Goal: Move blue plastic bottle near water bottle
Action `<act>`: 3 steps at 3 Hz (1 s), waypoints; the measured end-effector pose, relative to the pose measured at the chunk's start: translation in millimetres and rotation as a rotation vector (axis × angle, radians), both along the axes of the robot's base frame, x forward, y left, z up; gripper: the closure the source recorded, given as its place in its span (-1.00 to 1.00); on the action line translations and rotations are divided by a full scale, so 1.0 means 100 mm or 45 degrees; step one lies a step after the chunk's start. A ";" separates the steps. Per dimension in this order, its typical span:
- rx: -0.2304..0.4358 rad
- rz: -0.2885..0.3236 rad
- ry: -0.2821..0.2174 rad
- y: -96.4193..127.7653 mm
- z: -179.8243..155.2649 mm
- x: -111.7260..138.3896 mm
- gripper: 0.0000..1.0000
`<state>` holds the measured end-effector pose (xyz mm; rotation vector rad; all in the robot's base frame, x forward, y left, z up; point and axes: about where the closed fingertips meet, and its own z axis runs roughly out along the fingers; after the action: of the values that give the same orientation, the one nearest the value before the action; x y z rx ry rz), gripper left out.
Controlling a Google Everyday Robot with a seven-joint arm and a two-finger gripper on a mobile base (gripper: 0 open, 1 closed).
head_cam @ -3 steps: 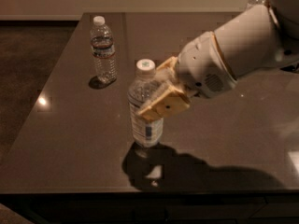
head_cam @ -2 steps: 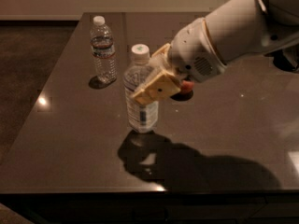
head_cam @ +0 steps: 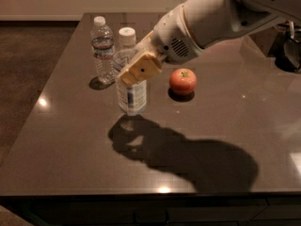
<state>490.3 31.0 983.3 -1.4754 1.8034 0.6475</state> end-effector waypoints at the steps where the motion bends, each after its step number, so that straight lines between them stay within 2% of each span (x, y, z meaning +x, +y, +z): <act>1: 0.010 -0.039 -0.001 0.18 0.05 0.27 1.00; 3: 0.006 -0.072 -0.007 0.39 -0.01 0.55 1.00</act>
Offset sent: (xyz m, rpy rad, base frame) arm 0.0644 0.0437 0.0024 0.0101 0.0003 -0.0668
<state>545.5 70.5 981.9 -1.4165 1.8317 0.6186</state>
